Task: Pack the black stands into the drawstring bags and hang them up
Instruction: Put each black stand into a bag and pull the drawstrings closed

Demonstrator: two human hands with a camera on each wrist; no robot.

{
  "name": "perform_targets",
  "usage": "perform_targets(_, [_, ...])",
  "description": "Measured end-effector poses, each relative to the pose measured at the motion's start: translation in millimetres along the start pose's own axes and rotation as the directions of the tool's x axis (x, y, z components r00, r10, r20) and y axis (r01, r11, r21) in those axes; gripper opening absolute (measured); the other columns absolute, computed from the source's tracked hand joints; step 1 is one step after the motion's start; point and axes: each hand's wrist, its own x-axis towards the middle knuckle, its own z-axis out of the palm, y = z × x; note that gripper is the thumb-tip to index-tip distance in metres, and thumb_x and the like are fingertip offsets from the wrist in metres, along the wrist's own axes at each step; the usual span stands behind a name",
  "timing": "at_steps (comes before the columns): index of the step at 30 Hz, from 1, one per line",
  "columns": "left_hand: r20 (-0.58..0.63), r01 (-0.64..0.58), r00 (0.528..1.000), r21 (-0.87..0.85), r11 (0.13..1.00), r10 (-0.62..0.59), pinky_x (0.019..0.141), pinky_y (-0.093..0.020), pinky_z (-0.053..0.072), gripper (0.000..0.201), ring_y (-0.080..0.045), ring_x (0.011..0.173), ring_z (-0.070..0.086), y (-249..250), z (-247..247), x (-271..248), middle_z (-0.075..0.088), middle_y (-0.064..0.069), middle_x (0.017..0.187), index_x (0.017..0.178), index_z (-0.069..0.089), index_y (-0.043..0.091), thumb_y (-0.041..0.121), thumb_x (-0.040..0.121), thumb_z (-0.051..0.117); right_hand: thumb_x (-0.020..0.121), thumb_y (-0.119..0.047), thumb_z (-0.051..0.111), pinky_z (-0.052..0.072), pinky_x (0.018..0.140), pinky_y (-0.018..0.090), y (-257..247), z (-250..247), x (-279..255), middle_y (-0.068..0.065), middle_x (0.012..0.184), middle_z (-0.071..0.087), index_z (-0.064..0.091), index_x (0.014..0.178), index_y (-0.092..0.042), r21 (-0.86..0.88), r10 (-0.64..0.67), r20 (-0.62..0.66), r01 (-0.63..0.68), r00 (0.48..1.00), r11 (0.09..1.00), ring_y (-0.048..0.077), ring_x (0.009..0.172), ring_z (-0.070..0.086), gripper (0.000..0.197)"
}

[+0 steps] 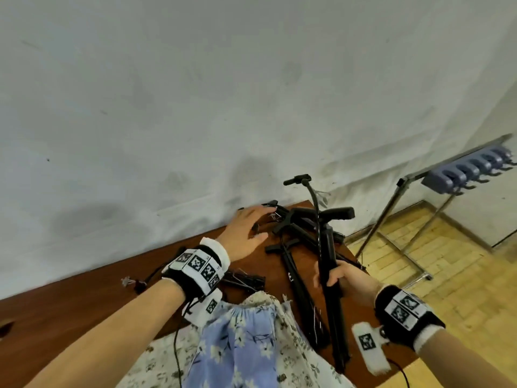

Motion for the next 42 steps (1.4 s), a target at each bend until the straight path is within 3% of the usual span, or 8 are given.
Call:
perform_targets(5, [-0.047,-0.194,0.975,0.309,0.931,0.219,0.114,-0.044,0.014,0.094,-0.018,0.145,0.006,62.0,-43.4,15.3,0.007,0.008,0.159,0.139,0.013,0.056,-0.011,0.082,0.045,0.064,0.003,0.05,0.041,0.079,0.039,-23.8,32.2,-9.1,0.016,0.082,0.054,0.051,0.085,-0.007,0.038,0.001,0.224,-0.009,0.975,0.999,0.028,0.077,0.05,0.024])
perform_targets(9, [0.045,-0.258,0.958,0.556,0.79,0.282,0.111,-0.042,0.02,0.044,-0.02,0.144,0.021,67.0,-58.4,20.2,0.033,0.004,0.152,0.126,0.055,0.038,0.009,0.092,0.05,0.057,0.008,0.044,0.042,0.074,0.038,-30.2,50.1,-11.6,0.013,0.076,0.052,0.054,0.081,-0.007,0.019,0.024,0.348,-0.032,0.937,0.999,0.028,0.072,0.05,0.03])
perform_targets(12, [0.065,-0.111,0.994,0.38,0.918,0.093,0.093,-0.032,0.041,0.018,-0.028,0.109,0.058,69.4,-59.3,8.7,0.067,-0.009,0.109,0.094,0.062,0.013,0.009,0.094,0.045,0.055,0.004,0.048,0.039,0.075,0.039,-33.1,63.3,-16.7,0.015,0.08,0.054,0.053,0.086,-0.005,0.007,-0.005,0.352,0.003,0.936,1.0,0.029,0.075,0.048,0.033])
perform_targets(18, [0.044,0.189,0.976,0.332,0.924,-0.215,0.088,-0.029,0.037,0.03,-0.031,0.114,0.054,72.7,-49.2,-2.4,0.059,-0.015,0.126,0.115,0.061,0.004,0.006,0.098,0.037,0.08,-0.02,0.072,0.047,0.084,0.029,-43.4,85.1,-21.2,0.002,0.099,0.061,0.047,0.134,-0.021,-0.155,-0.151,0.196,0.183,0.969,0.971,0.017,0.092,0.06,0.059])
perform_targets(27, [0.172,0.227,0.941,0.316,0.921,-0.291,0.088,-0.036,0.046,0.032,-0.025,0.087,0.057,48.6,-44.4,-17.5,0.065,-0.007,0.088,0.071,0.055,0.021,0.003,0.094,0.042,0.075,0.0,0.077,0.048,0.079,0.023,-12.7,92.8,-28.7,0.005,0.085,0.061,0.054,0.092,-0.041,-0.311,-0.216,0.25,0.29,0.944,0.905,0.012,0.074,0.06,0.049])
perform_targets(33, [0.151,0.21,0.969,-0.086,0.974,-0.195,0.071,-0.019,0.045,0.015,-0.007,0.069,0.059,36.6,-8.6,-55.3,0.064,-0.001,0.079,0.086,0.062,0.014,0.013,0.097,0.051,0.078,0.005,0.072,0.051,0.074,0.028,0.6,100.2,-24.0,0.002,0.077,0.06,0.054,0.089,-0.012,-0.049,-0.284,0.178,0.297,0.942,0.954,0.014,0.07,0.06,0.027])
perform_targets(37, [0.037,0.194,0.981,-0.228,0.954,-0.191,0.095,-0.033,0.045,0.026,-0.023,0.104,0.058,35.7,21.7,-62.0,0.062,-0.013,0.113,0.122,0.049,0.003,0.014,0.099,0.046,0.086,0.0,0.066,0.052,0.066,0.025,-6.0,117.4,-18.6,0.003,0.071,0.06,0.055,0.101,-0.007,0.097,-0.343,0.079,0.335,0.936,0.937,0.014,0.063,0.06,0.019])
perform_targets(42, [0.196,0.236,0.968,-0.478,0.846,-0.159,0.091,-0.033,0.048,0.033,-0.024,0.104,0.059,32.6,28.1,-58.5,0.059,-0.01,0.115,0.127,0.047,0.01,0.011,0.094,0.048,0.085,-0.015,0.07,0.053,0.076,0.015,-10.3,127.4,-3.1,0.003,0.109,0.065,0.052,0.123,-0.012,-0.085,-0.432,-0.177,0.423,0.884,0.902,0.014,0.098,0.065,0.042])
